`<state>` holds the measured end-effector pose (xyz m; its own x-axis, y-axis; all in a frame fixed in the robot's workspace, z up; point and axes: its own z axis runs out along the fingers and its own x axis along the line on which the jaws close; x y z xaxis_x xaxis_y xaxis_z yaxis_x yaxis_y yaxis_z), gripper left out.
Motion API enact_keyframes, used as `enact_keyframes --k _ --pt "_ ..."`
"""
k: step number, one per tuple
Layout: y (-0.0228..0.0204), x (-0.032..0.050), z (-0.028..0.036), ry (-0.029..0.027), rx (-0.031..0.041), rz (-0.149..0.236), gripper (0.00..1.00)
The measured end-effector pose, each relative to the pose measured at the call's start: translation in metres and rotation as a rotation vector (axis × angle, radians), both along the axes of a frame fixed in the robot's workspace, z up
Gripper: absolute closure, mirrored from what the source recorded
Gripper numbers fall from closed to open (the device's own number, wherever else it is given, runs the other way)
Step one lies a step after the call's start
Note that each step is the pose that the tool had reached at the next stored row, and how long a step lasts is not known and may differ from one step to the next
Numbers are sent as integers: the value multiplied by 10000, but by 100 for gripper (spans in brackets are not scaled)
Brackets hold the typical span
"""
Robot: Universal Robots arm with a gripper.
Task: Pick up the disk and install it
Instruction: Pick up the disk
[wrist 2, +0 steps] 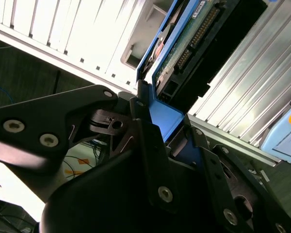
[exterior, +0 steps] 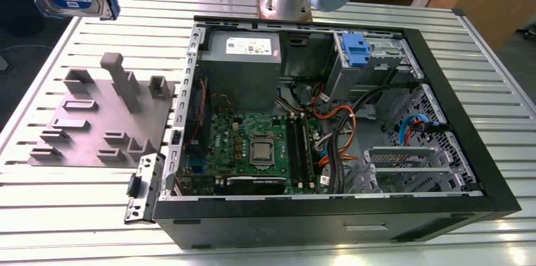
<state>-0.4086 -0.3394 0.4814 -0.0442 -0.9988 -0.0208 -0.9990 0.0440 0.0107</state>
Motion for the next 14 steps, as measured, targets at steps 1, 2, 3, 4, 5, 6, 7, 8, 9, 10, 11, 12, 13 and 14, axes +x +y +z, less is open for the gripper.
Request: enact_keyframes --k 1,2,3,4,5,6,7,8,9,10,11,12,13,14 --pt "0 2 0 0 0 0 63" --pt "0 5 0 0 0 0 63" --pt "0 7 0 0 0 0 63" --pt "0 9 0 0 0 0 63" --pt "0 11 0 0 0 0 63" --pt "0 13 0 1 -1 0 63" --pt "0 15 0 0 0 0 63" --pt "0 17 0 0 0 0 63" --pt "0 20 0 0 0 0 63" --pt "0 22 0 0 0 0 63" --pt "0 25 0 1 0 0 63" --pt "0 27 0 0 0 0 63" --pt "0 29 0 0 0 0 63" --pt "0 31 0 0 0 0 63"
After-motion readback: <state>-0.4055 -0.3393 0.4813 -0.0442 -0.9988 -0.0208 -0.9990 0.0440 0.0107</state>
